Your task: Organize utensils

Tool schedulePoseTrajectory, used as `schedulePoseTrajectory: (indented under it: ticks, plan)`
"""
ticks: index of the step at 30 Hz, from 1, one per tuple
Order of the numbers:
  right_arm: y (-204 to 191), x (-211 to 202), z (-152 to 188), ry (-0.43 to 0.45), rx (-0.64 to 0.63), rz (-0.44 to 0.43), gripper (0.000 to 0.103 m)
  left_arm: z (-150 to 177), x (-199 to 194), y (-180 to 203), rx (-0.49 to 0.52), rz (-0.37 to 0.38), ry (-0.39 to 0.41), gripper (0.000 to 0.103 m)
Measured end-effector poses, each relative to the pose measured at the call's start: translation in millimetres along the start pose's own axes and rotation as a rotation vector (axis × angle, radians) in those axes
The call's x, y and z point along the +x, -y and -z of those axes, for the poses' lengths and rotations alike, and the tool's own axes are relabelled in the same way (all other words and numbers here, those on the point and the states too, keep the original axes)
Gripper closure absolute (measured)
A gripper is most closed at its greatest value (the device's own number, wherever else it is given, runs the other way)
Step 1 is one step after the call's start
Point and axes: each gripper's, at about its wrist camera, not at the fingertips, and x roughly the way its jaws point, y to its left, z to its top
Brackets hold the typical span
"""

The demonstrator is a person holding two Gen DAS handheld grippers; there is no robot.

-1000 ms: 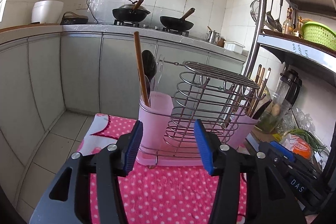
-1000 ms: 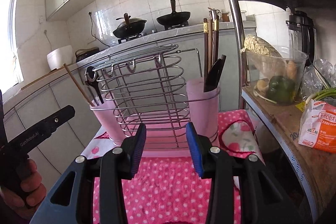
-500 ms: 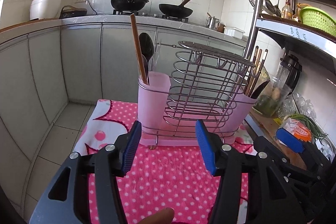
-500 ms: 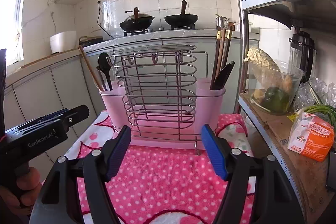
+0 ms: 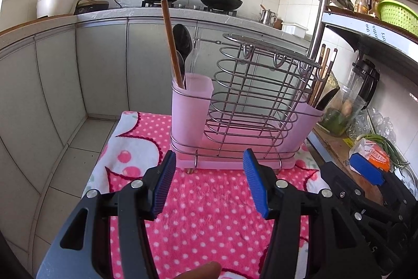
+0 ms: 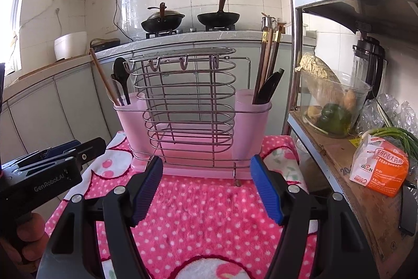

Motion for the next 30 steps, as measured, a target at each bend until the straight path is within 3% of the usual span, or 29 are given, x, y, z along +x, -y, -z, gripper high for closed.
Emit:
schedulePoseTrajectory:
  ticks: [30]
  plan:
    - [5.1,1.5,-0.6,-0.007,0.02,0.005,0.035,3.8,-1.3,2.1,0.023,-0.007,-0.009,0.049]
